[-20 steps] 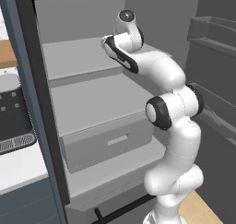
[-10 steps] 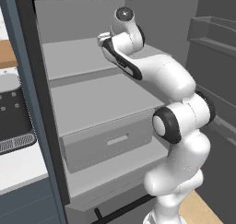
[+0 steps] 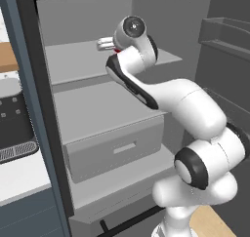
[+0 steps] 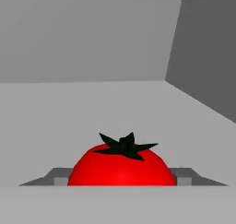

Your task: Place one tomato and one chicken drumstick in each tupperware on the nearby counter, to pack two identical lunches.

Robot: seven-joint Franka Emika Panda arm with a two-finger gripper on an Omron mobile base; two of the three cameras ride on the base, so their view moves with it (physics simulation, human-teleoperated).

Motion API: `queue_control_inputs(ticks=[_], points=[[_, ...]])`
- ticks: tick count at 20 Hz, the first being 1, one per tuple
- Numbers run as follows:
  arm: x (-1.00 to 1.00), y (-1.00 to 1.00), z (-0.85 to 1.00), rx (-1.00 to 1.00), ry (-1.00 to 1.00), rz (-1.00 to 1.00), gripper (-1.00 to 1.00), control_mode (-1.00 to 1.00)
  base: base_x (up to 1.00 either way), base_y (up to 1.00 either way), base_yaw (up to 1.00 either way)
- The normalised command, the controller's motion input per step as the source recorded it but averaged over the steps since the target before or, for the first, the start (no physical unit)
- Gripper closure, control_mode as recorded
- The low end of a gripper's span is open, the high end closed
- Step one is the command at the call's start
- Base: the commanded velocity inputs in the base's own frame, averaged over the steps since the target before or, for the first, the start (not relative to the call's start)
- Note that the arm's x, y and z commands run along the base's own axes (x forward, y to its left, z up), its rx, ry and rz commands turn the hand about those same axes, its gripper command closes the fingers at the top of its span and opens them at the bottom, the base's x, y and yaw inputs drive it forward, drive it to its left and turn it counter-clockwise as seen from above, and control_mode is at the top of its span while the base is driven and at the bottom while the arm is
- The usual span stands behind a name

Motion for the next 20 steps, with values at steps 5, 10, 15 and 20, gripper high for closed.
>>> queue_control_inputs(ticks=[5,10,15,20], points=[[-1.00,0.01,-0.07,0.08,0.11,0.03,1.00,-1.00,0.00,0.00,0.00],[-1.00,0.14,-0.97,-0.04,0.19,0.03,1.00,-1.00,0.00,0.00,0.00],[-0.80,0.21,-0.80,-0.09,0.10,0.04,1.00,1.00,-0.20,0.05,0.01],[0.00,0.00,0.00,0.00,0.00,0.00,1.00,1.00,-1.00,0.45,0.19]])
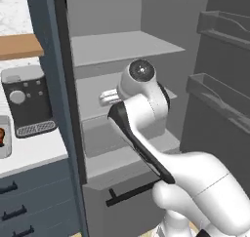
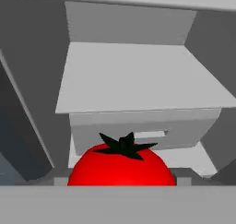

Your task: Place one tomato and one chicken drumstick in each tupperware on the nearby counter, to pack two identical lunches.

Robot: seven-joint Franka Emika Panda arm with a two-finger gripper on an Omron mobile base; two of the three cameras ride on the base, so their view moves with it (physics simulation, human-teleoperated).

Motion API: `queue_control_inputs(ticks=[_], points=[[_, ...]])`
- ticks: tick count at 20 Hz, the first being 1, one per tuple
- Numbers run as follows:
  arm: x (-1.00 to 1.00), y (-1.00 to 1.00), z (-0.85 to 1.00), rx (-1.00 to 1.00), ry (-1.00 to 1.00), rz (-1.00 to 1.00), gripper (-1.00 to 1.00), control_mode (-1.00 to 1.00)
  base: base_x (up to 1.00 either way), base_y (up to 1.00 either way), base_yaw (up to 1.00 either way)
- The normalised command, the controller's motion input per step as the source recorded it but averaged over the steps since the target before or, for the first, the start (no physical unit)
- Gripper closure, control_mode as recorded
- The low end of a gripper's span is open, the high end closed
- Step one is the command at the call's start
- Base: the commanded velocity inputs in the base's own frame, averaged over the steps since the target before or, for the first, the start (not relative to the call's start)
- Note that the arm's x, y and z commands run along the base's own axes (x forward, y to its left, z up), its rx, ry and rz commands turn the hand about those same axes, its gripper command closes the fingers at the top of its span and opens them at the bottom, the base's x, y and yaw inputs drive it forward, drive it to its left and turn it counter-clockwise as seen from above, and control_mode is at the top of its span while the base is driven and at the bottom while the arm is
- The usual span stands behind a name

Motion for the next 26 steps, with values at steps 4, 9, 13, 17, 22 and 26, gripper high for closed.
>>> queue_control_inputs(ticks=[4,9,13,17,22,26], points=[[0.00,0.00,0.00,0.00,0.00,0.00,1.00,1.00,-0.65,0.92,0.63],[0.00,0.00,0.00,0.00,0.00,0.00,1.00,1.00,-0.19,1.00,0.62],[0.00,0.00,0.00,0.00,0.00,0.00,1.00,1.00,0.57,1.00,0.35],[0.00,0.00,0.00,0.00,0.00,0.00,1.00,1.00,1.00,1.00,0.07],[0.00,0.00,0.00,0.00,0.00,0.00,1.00,1.00,1.00,1.00,-0.09],[0.00,0.00,0.00,0.00,0.00,0.00,1.00,1.00,0.76,1.00,-0.33]])
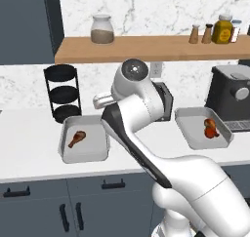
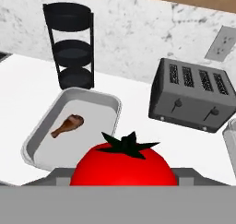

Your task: Place one tomato and one chicken drumstick in each tupperware on the nearby counter, to pack two identical lunches.

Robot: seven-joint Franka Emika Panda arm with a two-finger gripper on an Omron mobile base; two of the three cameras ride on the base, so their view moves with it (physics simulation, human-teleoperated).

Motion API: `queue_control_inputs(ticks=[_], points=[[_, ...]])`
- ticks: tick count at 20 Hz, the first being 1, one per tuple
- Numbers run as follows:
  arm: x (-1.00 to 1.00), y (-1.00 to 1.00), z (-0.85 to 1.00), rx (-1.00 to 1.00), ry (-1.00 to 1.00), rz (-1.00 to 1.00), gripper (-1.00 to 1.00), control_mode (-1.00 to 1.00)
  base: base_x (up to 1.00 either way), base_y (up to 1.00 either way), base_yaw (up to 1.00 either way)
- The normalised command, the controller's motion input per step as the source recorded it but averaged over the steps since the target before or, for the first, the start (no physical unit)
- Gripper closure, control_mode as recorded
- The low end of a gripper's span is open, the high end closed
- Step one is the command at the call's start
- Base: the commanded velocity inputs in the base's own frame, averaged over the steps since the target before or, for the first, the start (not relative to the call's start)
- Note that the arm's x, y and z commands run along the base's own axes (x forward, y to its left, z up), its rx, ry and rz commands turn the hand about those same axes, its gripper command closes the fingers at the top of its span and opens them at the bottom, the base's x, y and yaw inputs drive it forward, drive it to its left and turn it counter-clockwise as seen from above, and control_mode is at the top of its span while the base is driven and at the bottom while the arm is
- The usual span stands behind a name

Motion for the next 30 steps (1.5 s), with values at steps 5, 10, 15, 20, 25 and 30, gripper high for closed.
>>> queue_control_inputs(ticks=[5,10,15,20,25,30], points=[[0.00,0.00,0.00,0.00,0.00,0.00,1.00,1.00,0.18,1.00,-0.53],[0.20,0.03,-0.60,0.06,0.30,-0.11,1.00,-1.00,0.02,0.30,-0.13],[0.56,-0.42,-1.00,0.12,0.51,-0.03,1.00,-1.00,0.00,0.00,0.00],[0.65,-0.71,-1.00,0.02,0.33,0.00,1.00,-1.00,0.00,0.00,0.00],[0.77,-0.09,-1.00,-0.04,0.14,0.00,1.00,-1.00,0.00,0.00,0.00],[0.86,0.76,-1.00,-0.09,0.06,-0.01,1.00,-1.00,0.00,0.00,0.00]])
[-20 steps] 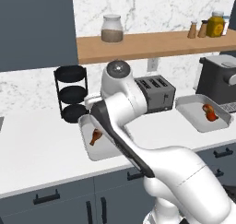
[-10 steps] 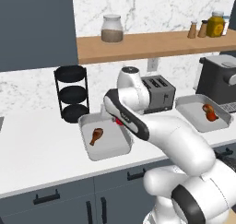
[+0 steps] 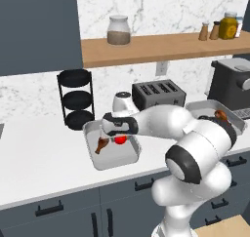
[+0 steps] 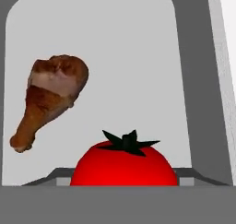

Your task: Place one tomato and one chicken drumstick in each tupperware on the nearby counter, to pack two identical lunches.

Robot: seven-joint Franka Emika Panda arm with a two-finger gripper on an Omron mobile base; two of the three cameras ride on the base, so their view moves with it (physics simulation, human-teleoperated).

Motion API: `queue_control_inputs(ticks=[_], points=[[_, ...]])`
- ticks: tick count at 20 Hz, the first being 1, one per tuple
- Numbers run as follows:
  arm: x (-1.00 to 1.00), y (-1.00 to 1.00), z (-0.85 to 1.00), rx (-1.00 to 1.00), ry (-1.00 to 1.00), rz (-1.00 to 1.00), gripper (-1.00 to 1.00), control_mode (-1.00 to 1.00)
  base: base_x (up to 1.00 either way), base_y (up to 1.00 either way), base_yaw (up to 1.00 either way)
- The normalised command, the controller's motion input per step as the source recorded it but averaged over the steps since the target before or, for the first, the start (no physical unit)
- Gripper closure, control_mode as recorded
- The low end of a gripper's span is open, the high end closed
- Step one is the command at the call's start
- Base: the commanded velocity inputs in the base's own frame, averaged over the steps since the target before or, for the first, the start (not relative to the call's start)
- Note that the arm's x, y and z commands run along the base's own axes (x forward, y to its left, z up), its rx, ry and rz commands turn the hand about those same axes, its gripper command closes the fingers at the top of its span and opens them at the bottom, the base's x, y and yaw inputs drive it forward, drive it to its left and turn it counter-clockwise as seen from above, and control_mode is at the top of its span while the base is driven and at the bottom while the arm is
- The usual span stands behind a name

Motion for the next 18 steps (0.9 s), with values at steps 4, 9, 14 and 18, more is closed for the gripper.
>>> queue_control_inputs(ticks=[4,9,14,18], points=[[1.00,0.65,-0.79,-0.05,-0.01,-0.08,-1.00,-1.00,0.00,0.00,0.00],[0.45,-0.04,-0.10,0.03,0.03,-0.05,-1.00,-1.00,0.00,0.00,0.00],[-0.17,-0.11,0.56,0.15,0.03,0.00,-1.00,-1.00,0.00,0.00,0.00],[-1.00,0.00,1.00,0.09,-0.23,0.00,-1.00,-1.00,0.00,0.00,0.00]])
